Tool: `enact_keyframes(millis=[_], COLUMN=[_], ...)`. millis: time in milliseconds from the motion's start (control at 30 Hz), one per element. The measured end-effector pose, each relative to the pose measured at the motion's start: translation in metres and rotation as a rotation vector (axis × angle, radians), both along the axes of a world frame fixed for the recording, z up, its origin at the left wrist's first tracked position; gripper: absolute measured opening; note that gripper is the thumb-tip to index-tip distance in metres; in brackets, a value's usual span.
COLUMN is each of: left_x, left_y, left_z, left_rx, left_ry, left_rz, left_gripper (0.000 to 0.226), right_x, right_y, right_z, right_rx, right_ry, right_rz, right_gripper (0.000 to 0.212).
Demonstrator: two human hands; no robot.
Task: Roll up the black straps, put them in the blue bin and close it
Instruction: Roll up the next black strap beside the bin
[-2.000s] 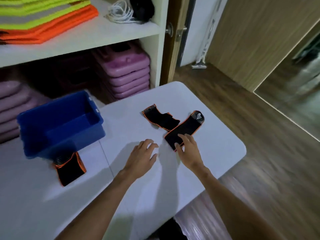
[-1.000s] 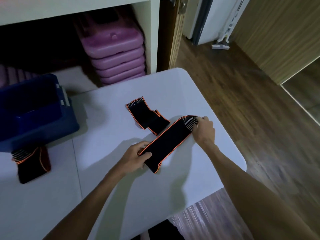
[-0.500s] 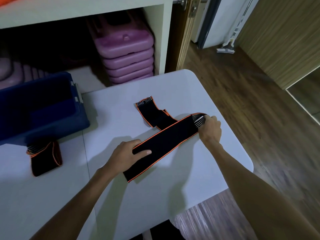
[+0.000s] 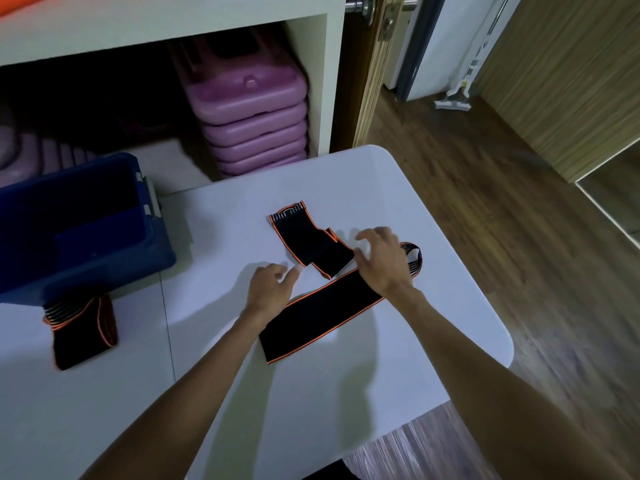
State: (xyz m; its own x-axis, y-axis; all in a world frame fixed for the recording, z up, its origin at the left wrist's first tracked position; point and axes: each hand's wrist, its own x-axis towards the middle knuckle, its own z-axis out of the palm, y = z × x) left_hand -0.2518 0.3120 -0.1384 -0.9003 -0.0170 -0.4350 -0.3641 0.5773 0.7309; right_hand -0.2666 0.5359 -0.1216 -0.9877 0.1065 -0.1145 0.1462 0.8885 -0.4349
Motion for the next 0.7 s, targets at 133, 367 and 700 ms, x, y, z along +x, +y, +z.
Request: enact_keyframes(millis=[133, 367, 700], left_x=[-0.018, -0.032, -0.027], left_y=[0.027, 0.005, 0.018], left_z=[0.006, 0.008, 0.002], left_rx=[0.312, 0.25, 0.4], left_ry=[-0.113, 0.187, 0.063], left_rz=[0.265, 0.249, 0.216], left_gripper=[0.028, 0.013, 0.028], right_x=[0.004, 0.037, -0.021], right_y=[-0.039, -0.071, -0.052], right_z=[-0.003, 0.017, 0.012], right_rx=[-0.111, -0.72, -0.684], right_ry=[-0.125, -0.296, -0.237], right_rz=[0.024, 0.273, -0.231], right_gripper=[0.037, 0.016, 0.034])
